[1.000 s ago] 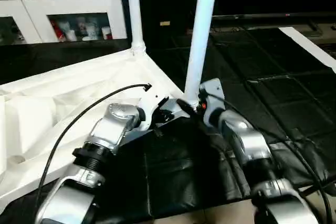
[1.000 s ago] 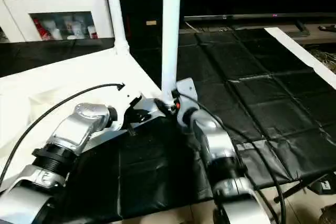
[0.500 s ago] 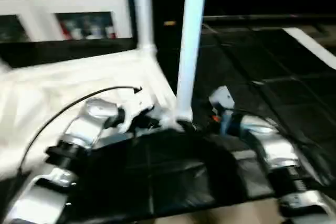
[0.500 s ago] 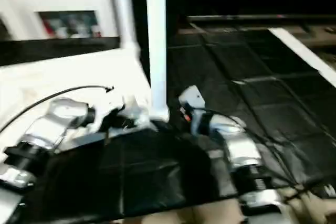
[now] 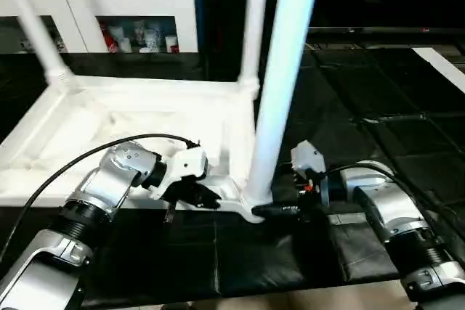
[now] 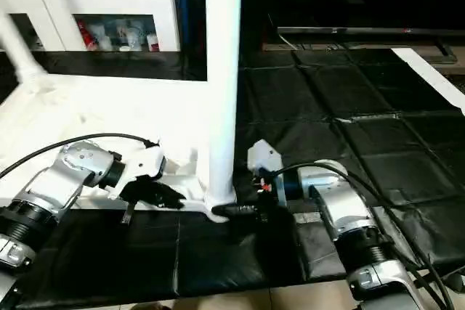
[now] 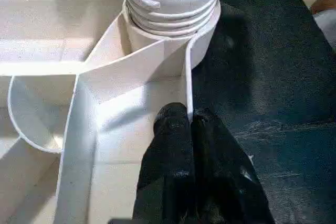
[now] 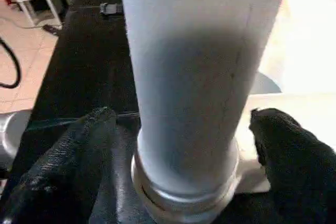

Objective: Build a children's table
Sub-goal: Rotate leg to tighten

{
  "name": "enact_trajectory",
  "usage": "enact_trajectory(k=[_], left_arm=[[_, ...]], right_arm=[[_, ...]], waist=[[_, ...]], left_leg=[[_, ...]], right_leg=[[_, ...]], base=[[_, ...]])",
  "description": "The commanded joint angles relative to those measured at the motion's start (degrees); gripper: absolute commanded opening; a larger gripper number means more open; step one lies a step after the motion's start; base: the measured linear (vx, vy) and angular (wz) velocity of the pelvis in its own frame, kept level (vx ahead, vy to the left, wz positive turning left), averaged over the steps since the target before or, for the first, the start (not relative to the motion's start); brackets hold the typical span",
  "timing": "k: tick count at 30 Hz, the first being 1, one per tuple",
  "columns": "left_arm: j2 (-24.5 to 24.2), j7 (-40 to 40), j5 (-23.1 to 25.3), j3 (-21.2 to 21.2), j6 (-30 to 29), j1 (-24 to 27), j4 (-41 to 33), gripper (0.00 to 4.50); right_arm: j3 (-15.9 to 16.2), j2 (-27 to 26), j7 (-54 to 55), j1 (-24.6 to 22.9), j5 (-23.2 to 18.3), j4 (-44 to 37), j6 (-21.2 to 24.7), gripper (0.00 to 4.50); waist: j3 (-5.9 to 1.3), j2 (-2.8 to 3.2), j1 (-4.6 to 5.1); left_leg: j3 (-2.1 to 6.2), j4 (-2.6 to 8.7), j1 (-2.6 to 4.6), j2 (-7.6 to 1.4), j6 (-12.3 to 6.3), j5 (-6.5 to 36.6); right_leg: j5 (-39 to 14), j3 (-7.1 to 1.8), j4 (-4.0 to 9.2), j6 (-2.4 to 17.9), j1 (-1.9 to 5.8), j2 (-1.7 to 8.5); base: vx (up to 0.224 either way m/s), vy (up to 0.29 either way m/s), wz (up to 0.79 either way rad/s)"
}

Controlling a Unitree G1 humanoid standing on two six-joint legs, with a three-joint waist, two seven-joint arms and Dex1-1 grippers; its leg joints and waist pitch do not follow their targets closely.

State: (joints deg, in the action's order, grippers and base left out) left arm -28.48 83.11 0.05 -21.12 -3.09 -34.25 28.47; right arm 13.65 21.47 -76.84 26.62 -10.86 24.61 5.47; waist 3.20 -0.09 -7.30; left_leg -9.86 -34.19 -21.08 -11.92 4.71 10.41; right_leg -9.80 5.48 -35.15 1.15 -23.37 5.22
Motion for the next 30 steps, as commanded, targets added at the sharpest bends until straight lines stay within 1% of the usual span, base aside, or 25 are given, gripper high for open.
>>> enact_trajectory(k=[1,2,4,6,7,8,12,18,19,21,22,24,25,26,27,29,30], left_arm=[[0.3,1.8,-0.6,-0.8,1.8,-1.5,-1.2,0.00],[0.3,1.8,-0.5,-0.9,1.9,-1.5,-1.2,0.00],[0.2,1.9,-0.5,-1.0,2.4,-1.4,-1.0,0.00],[0.1,2.0,-0.5,-1.0,2.5,-1.4,-0.9,0.00],[0.1,2.0,-0.5,-0.9,2.6,-1.3,-1.0,0.00],[0.1,2.0,-0.5,-0.9,2.6,-1.3,-1.0,0.00],[0.0,2.0,-0.4,-0.8,2.6,-1.3,-0.9,0.00],[-0.1,2.2,-0.3,-0.7,2.7,-1.5,-0.4,0.00],[0.0,1.8,-0.3,-0.6,2.1,-1.4,-0.5,0.00],[0.1,1.4,-0.3,-0.5,1.6,-1.3,-0.6,0.00],[1.0,-1.8,0.3,0.1,-0.3,-1.6,-0.3,0.00],[1.6,-3.8,0.7,0.5,-2.0,-1.8,0.0,0.00],[2.5,-6.6,1.2,1.1,-3.6,-2.3,0.5,0.00],[4.6,-11.4,1.3,2.5,-6.7,-3.0,1.1,0.00],[4.6,-11.4,1.3,2.5,-6.7,-3.0,1.1,0.00],[7.3,-16.7,1.2,3.9,-9.1,-3.6,1.0,0.00],[9.1,-19.6,1.1,4.6,-10.9,-4.0,0.8,0.00]], right_arm=[[0.3,0.3,-0.8,0.7,0.4,0.7,-0.8,3.89],[0.3,0.3,-0.9,0.7,0.4,0.8,-0.8,3.65],[0.5,0.3,-1.2,1.0,0.4,1.5,-0.8,3.54],[0.7,0.3,-1.4,1.2,0.6,1.9,-1.0,3.30],[0.8,0.3,-1.4,1.2,0.8,2.3,-1.1,3.21],[0.8,0.3,-1.4,1.2,0.8,2.3,-1.1,3.16],[1.0,0.3,-1.5,1.5,0.5,2.6,-1.1,2.78],[1.1,-0.3,-2.1,1.8,0.3,3.3,-1.3,2.64],[1.0,-0.4,-2.1,1.7,0.1,3.2,-1.2,2.64],[0.9,-0.5,-2.1,1.6,-0.2,3.1,-1.0,2.63],[0.2,-1.3,-1.2,1.1,-1.1,2.3,-0.3,2.63],[-0.1,-1.7,-0.1,0.8,-1.3,1.8,0.4,2.63],[-0.3,-2.3,1.6,0.5,-1.1,1.5,1.1,2.63],[-0.6,-3.8,6.0,0.3,0.0,1.6,2.5,2.62],[-0.6,-3.8,6.0,0.3,0.0,1.6,2.5,2.62],[-1.0,-6.0,11.6,0.3,1.2,2.0,4.6,2.62],[-1.2,-7.5,14.7,0.3,1.7,2.2,5.7,2.62]], waist=[[-4.20,-0.25,0.28],[-4.22,-0.26,0.28],[-4.20,-0.30,0.25],[-4.24,-0.27,0.23],[-4.19,-0.42,0.25],[-4.21,-0.32,0.21],[-4.18,-0.33,0.09],[-4.21,-0.28,0.06],[-4.20,-0.20,0.03],[-4.19,-0.26,0.07],[-4.18,-0.17,0.11],[-4.18,-0.16,0.10],[-4.13,0.02,0.04],[-4.09,-0.14,0.02],[-3.97,-0.14,0.02],[-3.93,-0.45,0.13],[-4.01,-0.37,0.17]], left_leg=[[-0.02,4.03,0.58,-1.54,-2.15,10.2],[-0.03,4.02,0.55,-1.53,-2.19,10.0],[-0.03,4.01,0.49,-1.51,-2.26,10.0],[-0.04,3.98,0.52,-1.53,-2.31,10.0],[-0.08,3.98,0.48,-1.51,-2.33,10.0],[-0.05,3.99,0.54,-1.53,-2.28,10.0],[-0.07,3.99,0.59,-1.55,-2.27,10.1],[-0.07,3.98,0.57,-1.53,-2.22,10.1],[-0.05,3.99,0.58,-1.53,-2.17,10.2],[-0.06,4.00,0.57,-1.52,-2.14,10.3],[-0.08,4.01,0.61,-1.52,-1.98,10.6],[-0.11,4.00,0.66,-1.54,-1.91,10.7],[-0.08,4.03,0.70,-1.57,-1.72,10.6],[-0.11,4.05,0.83,-1.56,-1.40,11.0],[-0.04,4.08,0.78,-1.47,-1.09,11.1],[0.10,4.16,0.66,-1.21,-0.33,11.3],[0.15,4.17,0.72,-1.27,-0.06,11.3]], right_leg=[[-13.4,-2.99,3.85,11.7,3.20,3.32],[-13.0,-2.97,3.80,11.8,3.22,3.29],[-12.9,-2.97,3.78,11.7,3.26,3.27],[-13.0,-2.97,3.77,11.8,3.24,3.33],[-13.0,-2.98,3.81,11.7,3.23,3.32],[-13.2,-2.95,3.79,11.7,3.23,3.34],[-13.7,-2.99,3.86,11.5,3.18,3.32],[-13.4,-2.96,3.83,11.6,3.18,3.29],[-13.5,-2.96,3.83,11.6,3.21,3.30],[-13.6,-2.95,3.86,11.5,3.20,3.27],[-13.8,-2.96,3.89,11.5,3.18,3.25],[-13.8,-3.00,3.85,11.7,3.13,3.25],[-14.1,-3.03,3.92,11.6,3.12,3.27],[-14.9,-3.04,4.11,11.5,3.06,3.30],[-15.4,-3.01,4.14,11.3,3.04,3.28],[-18.9,-2.87,4.51,9.5,3.21,3.36],[-19.2,-2.90,4.47,9.3,3.23,3.47]], base=[[0.000,0.000,0.00],[0.000,0.000,0.00],[0.000,0.000,0.00],[0.000,0.000,0.00],[0.000,0.000,0.00],[0.000,0.000,0.00],[0.000,0.000,0.00],[0.000,0.000,0.00],[0.000,0.000,0.00],[0.000,0.000,0.00],[0.000,0.000,0.00],[0.000,0.000,0.00],[0.000,0.000,0.00],[0.000,0.000,0.00],[0.000,0.000,0.00],[0.000,0.000,0.00],[0.000,0.000,0.00]])
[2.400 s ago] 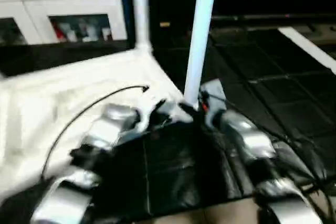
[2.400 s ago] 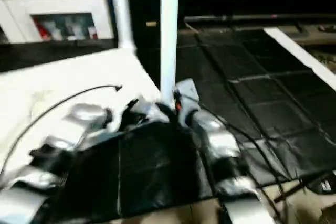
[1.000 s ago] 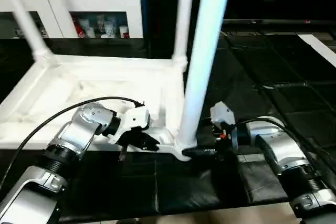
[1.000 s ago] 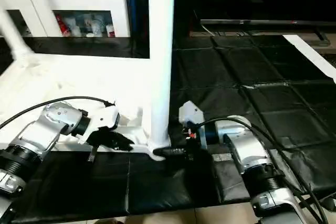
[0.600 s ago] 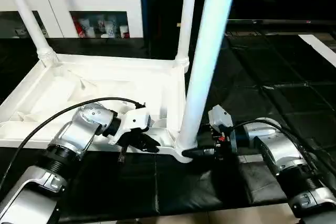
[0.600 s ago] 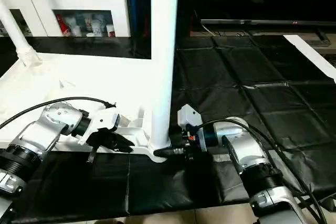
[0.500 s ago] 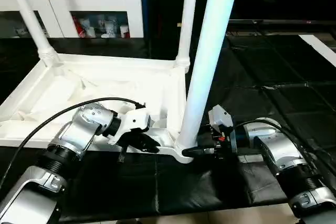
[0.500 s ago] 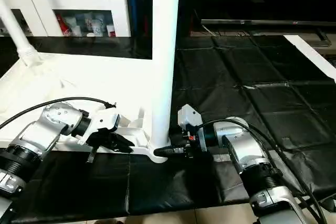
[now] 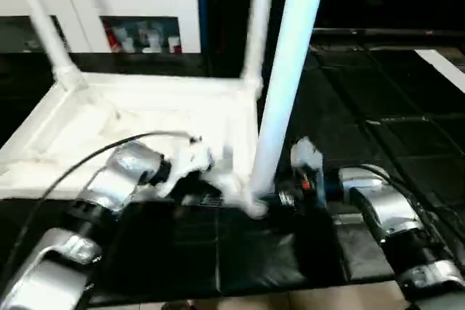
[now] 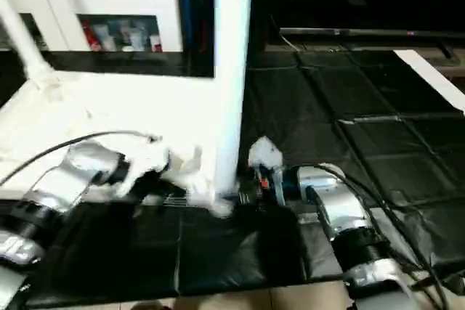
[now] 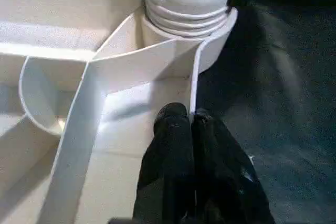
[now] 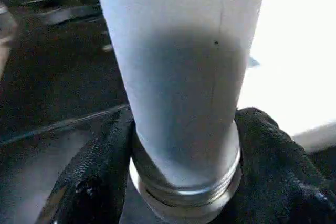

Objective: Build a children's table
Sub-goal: Rotate leg to tighten

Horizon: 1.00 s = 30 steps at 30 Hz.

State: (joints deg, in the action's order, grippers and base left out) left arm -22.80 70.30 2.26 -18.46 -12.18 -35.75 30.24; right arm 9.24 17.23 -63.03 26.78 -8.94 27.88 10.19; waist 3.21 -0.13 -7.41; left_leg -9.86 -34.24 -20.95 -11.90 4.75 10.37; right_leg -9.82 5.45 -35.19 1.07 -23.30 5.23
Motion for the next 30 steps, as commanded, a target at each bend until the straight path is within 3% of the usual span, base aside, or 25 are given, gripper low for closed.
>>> enact_trajectory(k=[1,3,6,9,13,14,16,21,26,27,29,30], left_arm=[[4.6,-8.4,-1.2,2.4,-3.3,-2.7,-1.2,0.00],[8.2,-13.9,-1.3,3.5,-7.7,-3.5,-1.7,0.00],[11.4,-19.9,-1.1,5.0,-10.7,-4.5,-0.9,0.00],[14.9,-25.6,-1.0,6.7,-12.1,-5.6,0.4,0.00],[17.6,-29.2,-0.2,7.3,-13.5,-6.3,0.6,0.00],[17.7,-29.4,-0.2,7.3,-13.9,-6.2,0.2,0.00],[17.0,-29.3,-0.3,7.3,-14.0,-5.9,-0.1,0.00],[15.6,-27.9,-0.4,7.4,-12.6,-5.1,-0.6,0.00],[13.0,-24.1,-0.6,6.8,-10.3,-3.9,-1.6,0.00],[11.8,-22.0,-0.7,6.3,-8.6,-3.6,-1.8,0.00],[7.6,-15.1,-0.7,4.6,-4.1,-2.4,-2.3,0.00],[7.6,-15.1,-0.7,4.6,-4.1,-2.4,-2.3,0.00]], right_arm=[[2.9,-4.4,3.1,0.3,0.0,-0.9,1.8,2.62],[1.3,-9.2,11.5,1.5,0.3,0.5,3.9,2.62],[-0.1,-13.4,20.9,4.0,1.9,3.8,3.6,2.62],[-0.9,-17.2,28.7,6.3,3.6,6.6,4.5,2.61],[-1.0,-20.5,33.8,8.8,6.0,8.5,4.3,2.61],[-1.7,-20.8,33.9,9.0,5.5,8.7,4.0,2.96],[-3.0,-21.1,33.0,9.0,4.0,8.6,3.7,3.17],[-2.6,-19.6,30.1,7.2,3.5,6.5,2.8,3.77],[-2.8,-16.8,25.7,4.5,2.5,3.6,1.1,4.25],[-2.9,-15.3,24.1,3.6,2.5,3.0,-0.1,4.31],[-3.0,-10.1,17.6,1.3,2.7,2.3,-5.2,4.41],[-3.0,-10.1,17.6,1.3,2.7,2.3,-5.2,4.41]], waist=[[-3.98,-0.36,0.44],[-4.05,-0.20,1.24],[-4.14,-0.19,2.52],[-4.21,-0.12,2.90],[-4.45,0.11,2.98],[-4.52,0.16,2.99],[-4.48,0.24,2.92],[-4.30,0.18,2.92],[-4.39,-0.03,2.71],[-4.32,-0.29,2.70],[-4.32,0.11,2.39],[-4.35,0.09,2.36]], left_leg=[[0.16,4.27,0.56,-1.25,-0.08,11.4],[0.29,4.32,0.35,-1.18,0.13,10.8],[0.24,4.16,0.09,-0.85,0.29,10.5],[0.10,3.99,0.13,-0.77,-0.37,9.3],[0.15,3.94,0.13,-0.89,-1.50,7.2],[0.12,3.89,0.17,-0.88,-1.84,7.0],[0.07,3.90,0.25,-0.89,-2.27,7.4],[0.06,4.04,0.38,-0.94,-1.96,9.3],[0.05,3.97,0.24,-1.02,-2.84,8.2],[0.07,4.03,0.17,-1.02,-2.98,8.3],[0.08,3.98,0.17,-1.16,-3.22,8.9],[0.11,3.99,0.16,-1.19,-3.26,9.0]], right_leg=[[-19.6,-2.83,4.64,9.2,3.10,3.44],[-18.1,-2.78,4.52,9.5,3.18,3.39],[-17.1,-2.67,4.54,9.9,3.28,3.20],[-15.8,-2.75,4.60,10.1,3.21,3.08],[-9.0,-2.78,3.93,11.6,3.43,2.91],[-7.4,-2.82,3.76,12.1,3.51,2.90],[-6.9,-2.84,3.77,12.6,3.55,2.95],[-9.6,-2.86,4.13,12.1,3.55,3.09],[-7.4,-2.91,3.84,12.5,3.65,3.15],[-7.9,-2.89,3.99,12.4,3.69,3.21],[-8.0,-2.92,4.02,12.1,3.63,3.24],[-7.8,-2.92,3.93,12.2,3.65,3.27]], base=[[0.000,0.000,0.00],[0.000,0.000,0.00],[0.000,0.000,0.00],[0.000,0.000,0.00],[0.000,0.000,0.00],[0.000,0.000,0.00],[0.000,0.000,0.00],[0.000,0.000,0.00],[0.000,0.000,0.00],[0.000,0.000,0.00],[0.000,0.000,0.00],[0.000,0.000,0.00]])
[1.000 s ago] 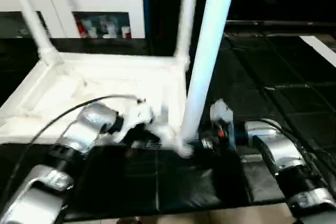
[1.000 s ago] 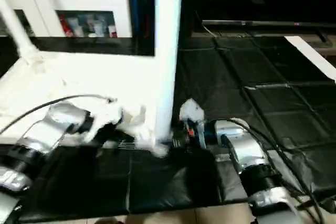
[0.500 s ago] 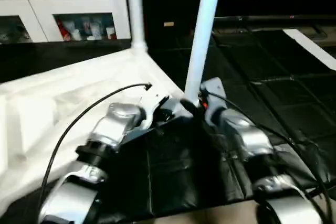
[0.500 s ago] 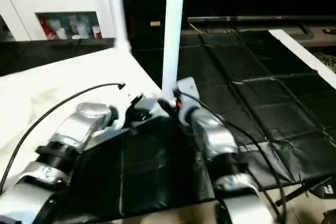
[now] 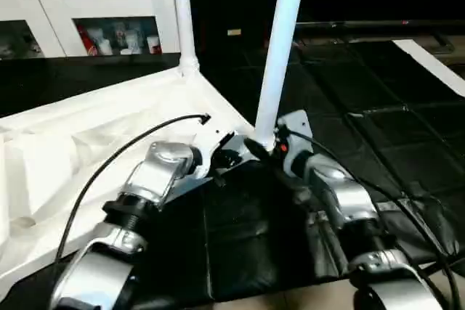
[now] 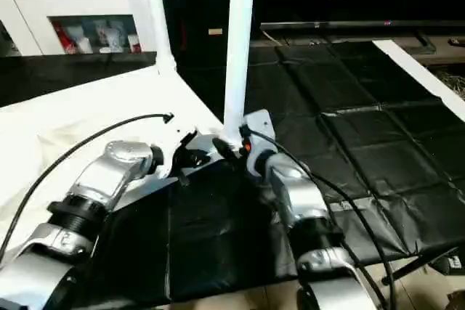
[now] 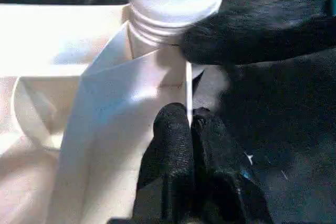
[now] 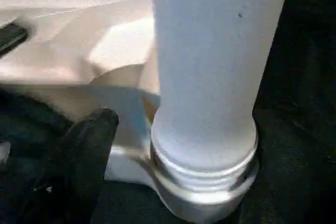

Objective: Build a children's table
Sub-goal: Rotate leg to tighten

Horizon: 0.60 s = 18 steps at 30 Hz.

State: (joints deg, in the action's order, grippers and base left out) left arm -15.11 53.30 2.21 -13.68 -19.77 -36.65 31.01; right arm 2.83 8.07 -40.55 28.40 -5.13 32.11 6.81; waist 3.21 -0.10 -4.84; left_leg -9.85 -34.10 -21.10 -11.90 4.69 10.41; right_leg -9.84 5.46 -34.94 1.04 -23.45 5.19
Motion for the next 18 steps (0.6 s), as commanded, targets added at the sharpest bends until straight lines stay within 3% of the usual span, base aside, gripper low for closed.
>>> enact_trajectory(k=[1,6,10,14,18], left_arm=[[-1.5,3.9,-0.7,-0.5,4.0,-1.3,-3.1,0.00],[-6.9,14.9,-1.6,-2.6,8.6,-0.2,-4.1,0.00],[-9.4,21.0,-2.2,-4.4,12.0,0.5,-4.0,0.00],[-12.0,27.5,-3.2,-6.1,14.5,1.4,-4.4,0.00],[-12.9,29.3,-2.8,-6.8,16.0,1.8,-4.5,0.00]], right_arm=[[3.2,0.5,-6.7,-0.7,-1.3,-2.1,-2.9,4.41],[2.7,6.4,-16.2,-1.8,-3.1,-4.0,-3.2,4.41],[3.5,9.0,-21.3,-1.9,-3.6,-4.4,-4.0,4.41],[6.4,11.9,-29.1,-1.7,-3.8,-4.5,-6.3,4.41],[7.6,12.4,-31.2,-1.3,-2.9,-4.0,-7.5,4.41]], waist=[[-4.28,0.51,-0.23],[-3.96,0.20,-0.56],[-4.05,0.29,-1.11],[-4.17,0.30,-1.81],[-4.08,0.28,-2.05]], left_leg=[[0.11,3.89,0.40,-1.15,-3.18,9.4],[0.04,4.13,0.89,-1.39,-2.49,12.5],[0.01,4.13,0.83,-1.53,-2.14,11.8],[-0.07,4.03,0.64,-1.59,-2.60,11.0],[-0.05,4.09,0.67,-1.56,-2.20,12.0]], right_leg=[[-7.8,-2.92,3.66,12.6,3.67,3.26],[-13.1,-2.96,4.17,12.1,3.33,3.22],[-11.9,-3.04,3.83,12.6,3.31,3.25],[-10.0,-2.99,3.50,13.1,3.41,3.25],[-12.1,-2.98,3.71,12.8,3.33,3.37]], base=[[0.000,0.000,0.00],[0.000,0.000,0.00],[0.000,0.000,0.00],[0.000,0.000,0.00],[0.000,0.000,0.00]])
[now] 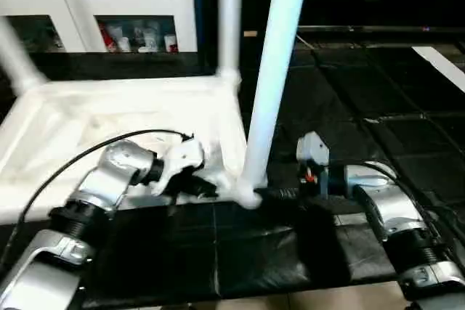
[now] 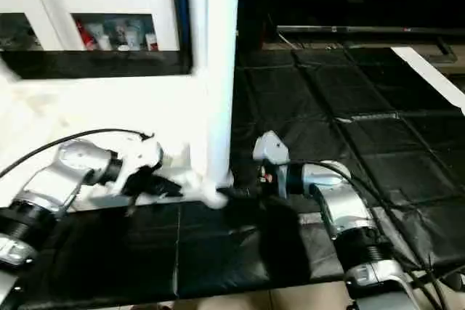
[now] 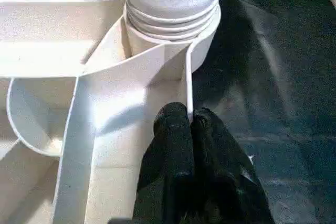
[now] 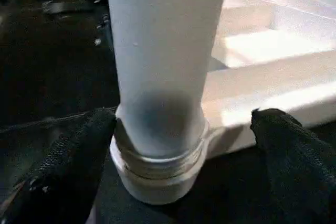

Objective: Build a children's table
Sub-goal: Rotate leg to tighten

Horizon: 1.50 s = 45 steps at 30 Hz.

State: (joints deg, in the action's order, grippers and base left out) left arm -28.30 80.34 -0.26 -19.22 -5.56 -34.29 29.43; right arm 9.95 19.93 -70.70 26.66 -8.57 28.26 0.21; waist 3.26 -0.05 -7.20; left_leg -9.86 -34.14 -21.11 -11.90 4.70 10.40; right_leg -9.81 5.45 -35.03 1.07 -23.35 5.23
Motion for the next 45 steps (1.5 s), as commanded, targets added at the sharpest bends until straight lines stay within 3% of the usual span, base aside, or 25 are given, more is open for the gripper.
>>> enact_trajectory(k=[1,3,6,10,27,36,39,43,44,45], left_arm=[[0.2,2.6,-0.1,-1.5,2.5,-0.4,-2.7,0.00],[0.0,3.0,0.2,-2.2,4.0,-0.1,-2.4,0.00],[0.0,3.2,0.2,-2.5,4.3,0.2,-2.7,0.00],[-0.1,3.7,0.2,-2.9,4.9,0.5,-2.9,0.00],[-0.8,3.8,0.6,-3.2,6.3,0.9,-2.4,0.00],[-0.5,2.9,0.7,-3.2,6.3,0.8,-1.7,0.00],[0.8,-0.1,1.0,-2.7,3.9,0.6,-1.3,0.00],[2.0,-2.8,1.5,-2.3,1.3,0.1,-1.1,0.00],[5.3,-8.0,1.1,-1.0,-3.0,-0.7,-0.7,0.00],[6.6,-9.9,0.9,-0.4,-4.5,-1.0,-0.6,0.00]], right_arm=[[0.9,0.7,-1.7,0.6,0.8,0.1,-1.6,4.41],[2.3,0.8,-4.0,1.0,1.0,0.6,-2.2,4.41],[3.4,1.0,-5.9,1.3,0.8,0.8,-1.9,4.41],[3.8,0.7,-6.8,2.0,0.6,1.8,-1.7,4.41],[4.4,-0.3,-9.2,3.8,-0.3,5.1,-0.5,2.89],[4.5,-0.8,-9.2,3.8,-0.2,5.4,-0.7,2.70],[4.6,-1.2,-7.0,3.0,0.8,5.0,-1.2,2.69],[3.9,-2.3,-3.2,2.7,1.2,5.0,-0.2,2.69],[2.6,-4.8,3.6,2.6,1.5,4.6,3.4,2.69],[2.3,-5.7,5.9,2.5,1.6,4.3,4.7,2.69]], waist=[[-4.13,-0.23,0.31],[-4.08,-0.09,0.22],[-4.12,-0.53,0.17],[-4.13,-0.53,0.16],[-4.13,-0.60,-0.42],[-4.19,-0.52,-0.38],[-4.16,-0.41,-0.37],[-3.76,-0.42,-0.27],[-3.60,-0.06,-0.07],[-3.40,-0.35,0.16]], left_leg=[[-0.07,4.17,0.71,-1.60,-2.09,12.0],[0.00,4.21,0.63,-1.59,-2.03,11.7],[-0.02,4.14,0.58,-1.63,-2.41,11.2],[0.00,4.16,0.53,-1.64,-2.40,10.7],[-0.06,4.13,0.67,-1.69,-2.10,10.7],[-0.07,4.09,0.66,-1.66,-2.00,10.5],[-0.06,4.11,0.70,-1.65,-1.82,10.9],[0.02,4.36,0.93,-1.60,-0.99,13.6],[0.08,4.49,1.12,-1.57,-0.33,14.8],[0.24,4.56,1.19,-1.38,0.46,16.2]], right_leg=[[-12.6,-3.00,3.87,12.6,3.20,3.37],[-13.4,-3.01,3.82,12.3,3.23,3.39],[-13.7,-2.99,3.81,11.9,3.23,3.43],[-13.8,-2.98,3.74,12.0,3.19,3.41],[-14.0,-3.01,3.69,11.7,3.06,3.42],[-13.2,-3.01,3.60,12.0,3.09,3.34],[-13.5,-3.00,3.65,12.0,3.07,3.32],[-18.6,-2.99,4.35,10.8,2.92,3.47],[-21.0,-3.03,4.62,10.2,2.81,3.43],[-24.4,-2.86,4.97,9.1,2.89,3.46]], base=[[0.000,0.000,0.00],[0.000,0.000,0.00],[0.000,0.000,0.00],[0.000,0.000,0.00],[0.000,0.000,0.00],[0.000,0.000,0.00],[0.000,0.000,0.00],[0.000,0.000,0.00],[0.000,0.000,0.00],[0.000,0.000,0.00]])
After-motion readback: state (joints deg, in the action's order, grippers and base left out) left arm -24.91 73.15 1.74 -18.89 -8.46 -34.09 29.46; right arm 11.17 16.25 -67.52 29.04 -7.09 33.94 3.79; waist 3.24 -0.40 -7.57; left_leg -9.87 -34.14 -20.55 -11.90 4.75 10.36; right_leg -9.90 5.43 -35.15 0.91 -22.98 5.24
